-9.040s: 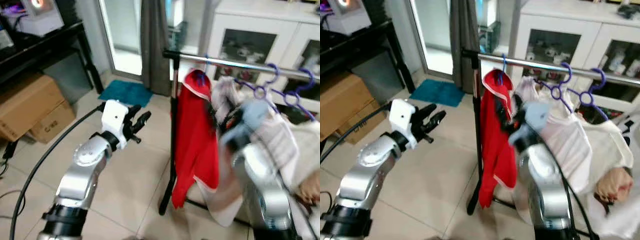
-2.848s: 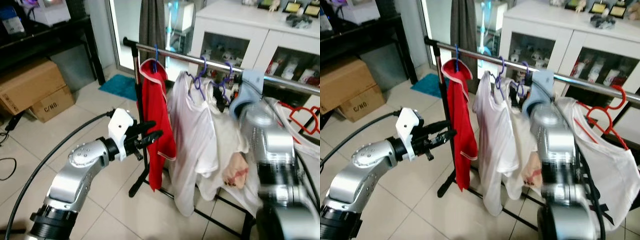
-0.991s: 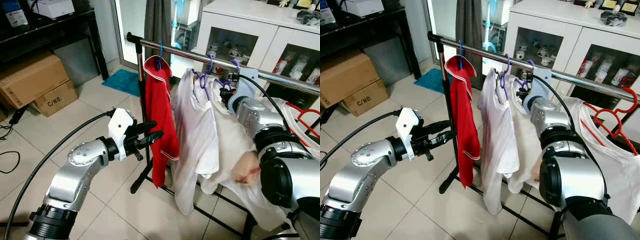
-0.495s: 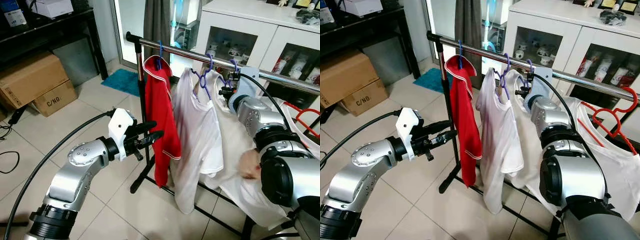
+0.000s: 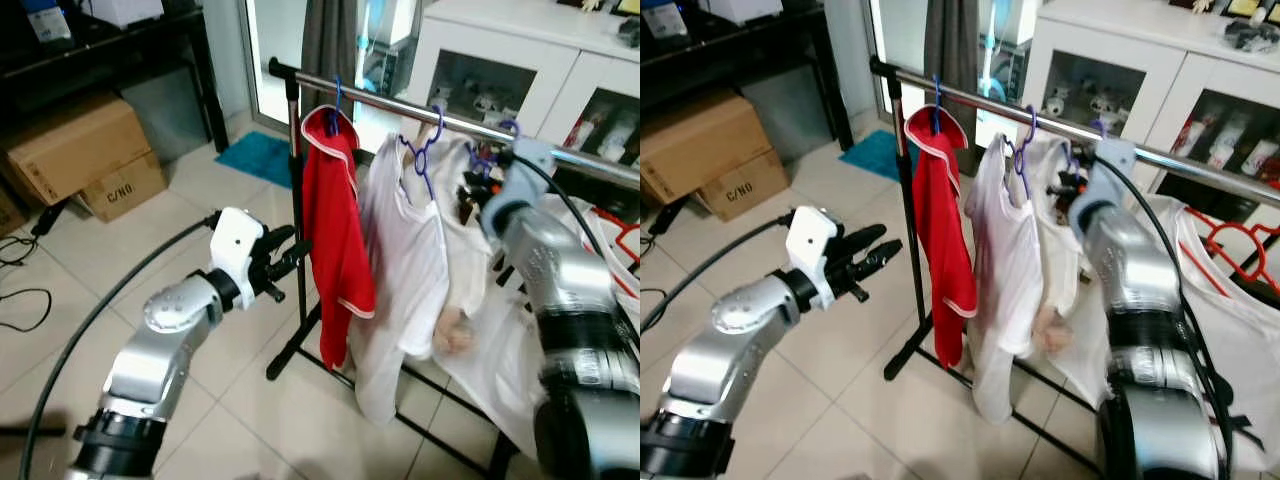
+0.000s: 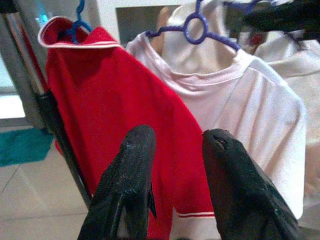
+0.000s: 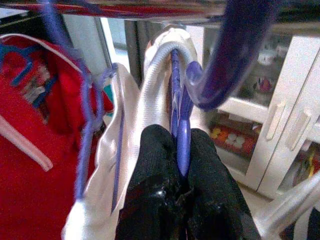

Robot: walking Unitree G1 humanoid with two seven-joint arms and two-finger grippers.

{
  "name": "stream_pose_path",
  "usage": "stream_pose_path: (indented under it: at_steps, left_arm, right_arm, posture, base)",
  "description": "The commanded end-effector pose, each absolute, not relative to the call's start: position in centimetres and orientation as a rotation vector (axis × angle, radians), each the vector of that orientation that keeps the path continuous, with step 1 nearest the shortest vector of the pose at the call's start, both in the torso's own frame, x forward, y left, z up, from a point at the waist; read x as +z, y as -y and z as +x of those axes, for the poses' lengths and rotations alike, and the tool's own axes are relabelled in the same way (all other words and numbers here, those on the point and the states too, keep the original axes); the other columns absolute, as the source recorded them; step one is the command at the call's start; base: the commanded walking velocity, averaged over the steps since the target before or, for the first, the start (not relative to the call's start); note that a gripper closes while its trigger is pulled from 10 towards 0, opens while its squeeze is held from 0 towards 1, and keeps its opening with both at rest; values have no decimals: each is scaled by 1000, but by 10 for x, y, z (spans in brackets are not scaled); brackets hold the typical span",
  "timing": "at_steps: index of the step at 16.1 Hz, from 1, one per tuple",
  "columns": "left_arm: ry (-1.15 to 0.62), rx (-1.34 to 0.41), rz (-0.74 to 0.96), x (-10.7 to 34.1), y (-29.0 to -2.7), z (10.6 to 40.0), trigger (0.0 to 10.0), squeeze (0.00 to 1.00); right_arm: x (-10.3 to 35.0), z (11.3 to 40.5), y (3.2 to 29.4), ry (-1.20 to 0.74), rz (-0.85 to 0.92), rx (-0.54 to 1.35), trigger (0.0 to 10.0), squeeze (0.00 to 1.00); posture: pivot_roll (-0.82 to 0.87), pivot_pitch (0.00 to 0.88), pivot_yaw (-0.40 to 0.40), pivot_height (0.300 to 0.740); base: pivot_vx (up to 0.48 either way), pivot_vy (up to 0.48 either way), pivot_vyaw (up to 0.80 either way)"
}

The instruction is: Hang hanger

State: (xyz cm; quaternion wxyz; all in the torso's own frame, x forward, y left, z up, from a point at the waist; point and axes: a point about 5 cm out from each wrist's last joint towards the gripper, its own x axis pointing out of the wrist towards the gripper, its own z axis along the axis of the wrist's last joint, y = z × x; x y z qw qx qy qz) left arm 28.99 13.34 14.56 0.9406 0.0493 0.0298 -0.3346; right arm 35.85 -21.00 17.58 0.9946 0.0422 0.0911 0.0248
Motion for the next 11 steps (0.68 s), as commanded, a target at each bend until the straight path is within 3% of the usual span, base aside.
stream_pose_path:
  at_steps: [1, 6, 9, 10, 11]
  left_arm:
    - [-71, -661, 121, 144, -133, 291, 10000, 0]
    - [-52, -591, 136, 138, -136, 290, 10000, 0]
    - [-57, -560, 124, 132, -136, 284, 10000, 0]
    - [-65, -560, 120, 130, -135, 283, 10000, 0]
    - [-68, -554, 114, 129, -135, 282, 10000, 0]
  right_arm:
    - [187, 348, 205, -155, 48, 91, 0, 0]
    - [167, 305, 203, -234, -50, 105, 0, 0]
    - [129, 273, 200, -321, -117, 77, 0, 0]
    - [122, 267, 196, -336, -109, 47, 10000, 0]
    - [115, 262, 193, -350, -68, 30, 10000, 0]
  posture:
    - [-157, 0, 14, 740]
    - [-193, 0, 7, 740]
    - [-199, 0, -6, 740]
    - [-199, 0, -8, 740]
    - [-195, 0, -11, 740]
  base:
    - [0, 0, 0]
    - [0, 0, 0]
    - [0, 0, 0]
    - [0, 0, 0]
    - [0, 0, 0]
